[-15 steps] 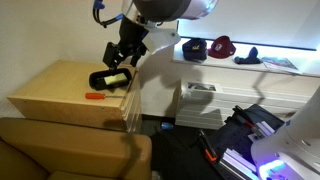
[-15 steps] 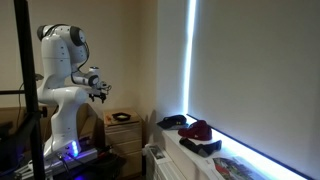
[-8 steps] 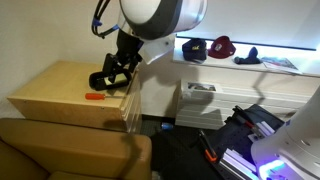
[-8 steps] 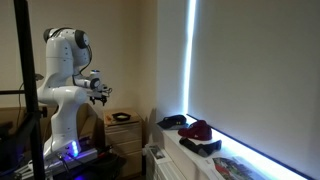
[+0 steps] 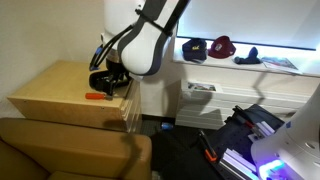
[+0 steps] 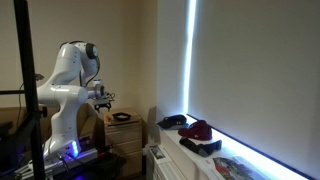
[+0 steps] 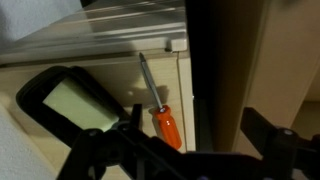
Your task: Pick up the orange screwdriver and put it in the black tray
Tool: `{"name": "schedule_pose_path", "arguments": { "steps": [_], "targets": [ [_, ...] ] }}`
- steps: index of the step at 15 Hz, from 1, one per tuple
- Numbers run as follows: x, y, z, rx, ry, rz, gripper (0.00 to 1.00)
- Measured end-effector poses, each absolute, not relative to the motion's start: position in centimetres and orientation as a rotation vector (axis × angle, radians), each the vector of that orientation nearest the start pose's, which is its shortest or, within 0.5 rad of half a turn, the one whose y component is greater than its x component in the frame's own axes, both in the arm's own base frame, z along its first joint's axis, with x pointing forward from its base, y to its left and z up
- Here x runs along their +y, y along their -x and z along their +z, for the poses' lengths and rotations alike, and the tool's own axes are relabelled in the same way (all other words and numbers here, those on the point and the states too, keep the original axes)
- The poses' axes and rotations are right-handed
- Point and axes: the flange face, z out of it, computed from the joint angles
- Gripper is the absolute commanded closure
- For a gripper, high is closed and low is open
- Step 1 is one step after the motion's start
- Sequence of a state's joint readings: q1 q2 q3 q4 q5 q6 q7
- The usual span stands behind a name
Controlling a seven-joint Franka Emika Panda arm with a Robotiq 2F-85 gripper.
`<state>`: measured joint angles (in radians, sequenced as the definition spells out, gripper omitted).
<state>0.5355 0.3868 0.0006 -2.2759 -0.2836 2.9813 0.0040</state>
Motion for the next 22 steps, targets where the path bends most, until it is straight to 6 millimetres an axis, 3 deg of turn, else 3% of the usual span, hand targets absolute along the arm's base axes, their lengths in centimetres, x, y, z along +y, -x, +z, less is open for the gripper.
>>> {"name": "schedule_pose_path", "arguments": {
  "steps": [3,7,12,22],
  "targets": [
    [32.2,-49.6,20.5,-1.243,2.862,-0.562,0.0],
    [32.9,-49.6,20.2,-1.242,2.853,-0.558,0.0],
    [35.3,-48.9,17.0,-1.22,2.771,-0.46,0.0],
    [37.0,-53.4,11.8,-1.367,2.78,-0.495,0.0]
  ]
}}
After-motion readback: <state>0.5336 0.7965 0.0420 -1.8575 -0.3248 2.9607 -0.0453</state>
